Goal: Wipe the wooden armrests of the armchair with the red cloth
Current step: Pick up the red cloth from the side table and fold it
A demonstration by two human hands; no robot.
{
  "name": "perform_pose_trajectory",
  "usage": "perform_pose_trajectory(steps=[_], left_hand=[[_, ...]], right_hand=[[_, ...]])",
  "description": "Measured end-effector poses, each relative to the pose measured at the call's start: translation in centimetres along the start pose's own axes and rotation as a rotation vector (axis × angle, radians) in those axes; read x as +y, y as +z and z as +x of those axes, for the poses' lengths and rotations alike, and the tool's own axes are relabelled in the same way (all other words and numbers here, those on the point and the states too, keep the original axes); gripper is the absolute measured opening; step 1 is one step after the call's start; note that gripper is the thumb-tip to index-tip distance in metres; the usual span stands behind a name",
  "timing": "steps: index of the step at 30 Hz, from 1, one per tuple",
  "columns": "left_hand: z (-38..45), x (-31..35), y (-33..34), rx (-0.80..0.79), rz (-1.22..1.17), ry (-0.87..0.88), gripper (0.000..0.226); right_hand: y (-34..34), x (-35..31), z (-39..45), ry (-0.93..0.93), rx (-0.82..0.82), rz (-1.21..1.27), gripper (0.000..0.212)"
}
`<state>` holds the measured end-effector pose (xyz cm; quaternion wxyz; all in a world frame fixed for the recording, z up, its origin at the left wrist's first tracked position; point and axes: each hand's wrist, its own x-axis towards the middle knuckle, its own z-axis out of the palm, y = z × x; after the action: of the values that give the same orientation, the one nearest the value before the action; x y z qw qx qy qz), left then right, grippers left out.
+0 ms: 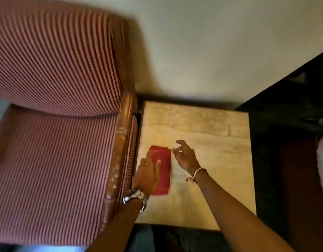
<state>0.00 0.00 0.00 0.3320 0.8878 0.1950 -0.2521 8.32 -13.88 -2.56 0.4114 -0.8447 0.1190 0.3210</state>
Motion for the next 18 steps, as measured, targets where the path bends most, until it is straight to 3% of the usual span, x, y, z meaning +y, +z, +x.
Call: perform_pose_trajectory(steps=[3, 6, 12, 18], left_hand=[[2.9, -2.8, 3.5, 0.060, -0.024, -0.092, 0.065], [4.3, -5.6, 6.7, -0.020, -0.041, -0.167, 0.069], [6.3, -7.9, 10.6, 0.018, -0.129, -0.268, 0.066], [8.3, -8.7, 10.4, 0.019, -0.175, -0.296, 0.045]], right_hand=[[2.6, 2.9, 3.0, 0.064, 0.002, 0.058, 0.043], [5.9, 5.3, 4.5, 0.104, -0.002, 0.064, 0.045], [10.2, 7.9, 7.1, 0.191, 0.263, 0.151, 0.047], [10.7, 8.8, 8.7, 0.100, 0.323, -0.013, 0.019]])
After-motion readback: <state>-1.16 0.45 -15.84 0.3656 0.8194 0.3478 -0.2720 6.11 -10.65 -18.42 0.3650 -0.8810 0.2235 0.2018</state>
